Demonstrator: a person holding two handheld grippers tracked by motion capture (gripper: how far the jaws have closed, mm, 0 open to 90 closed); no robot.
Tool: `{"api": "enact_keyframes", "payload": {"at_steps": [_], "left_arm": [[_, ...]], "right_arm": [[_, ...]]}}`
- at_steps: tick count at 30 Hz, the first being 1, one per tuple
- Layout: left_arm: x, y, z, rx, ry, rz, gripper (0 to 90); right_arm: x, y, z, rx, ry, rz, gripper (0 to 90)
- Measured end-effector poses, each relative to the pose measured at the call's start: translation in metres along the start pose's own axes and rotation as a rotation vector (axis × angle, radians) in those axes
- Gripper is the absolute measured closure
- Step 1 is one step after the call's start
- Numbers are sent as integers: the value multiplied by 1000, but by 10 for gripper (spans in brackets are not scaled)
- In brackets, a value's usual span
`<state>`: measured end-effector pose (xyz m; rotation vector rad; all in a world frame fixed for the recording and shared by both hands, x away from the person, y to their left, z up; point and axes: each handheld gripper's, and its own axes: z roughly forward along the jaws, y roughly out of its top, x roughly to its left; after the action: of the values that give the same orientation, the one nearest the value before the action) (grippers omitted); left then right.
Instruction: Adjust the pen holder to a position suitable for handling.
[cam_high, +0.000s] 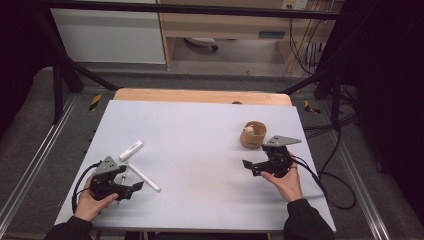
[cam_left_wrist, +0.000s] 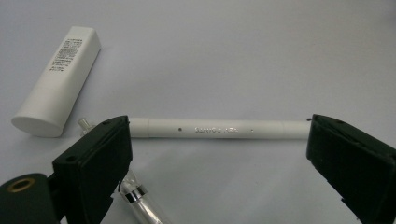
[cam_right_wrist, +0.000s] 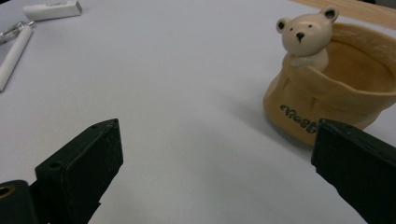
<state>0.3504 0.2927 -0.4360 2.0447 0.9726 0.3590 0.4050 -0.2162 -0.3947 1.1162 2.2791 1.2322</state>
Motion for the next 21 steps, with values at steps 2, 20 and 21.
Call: {"api": "enact_keyframes", "payload": {"at_steps": [2,20,21], "left_arm": [[0,0,0,1,0,0,69],[0,0,0,1,-1,3,71],[0,0,0,0,-1,3,71]], "right_arm": [[-2,6,2,-9,-9,-3,39],[-20,38,27,-11,-79,-60,198],[-21,39,29,-11,-79,-65,215]]}}
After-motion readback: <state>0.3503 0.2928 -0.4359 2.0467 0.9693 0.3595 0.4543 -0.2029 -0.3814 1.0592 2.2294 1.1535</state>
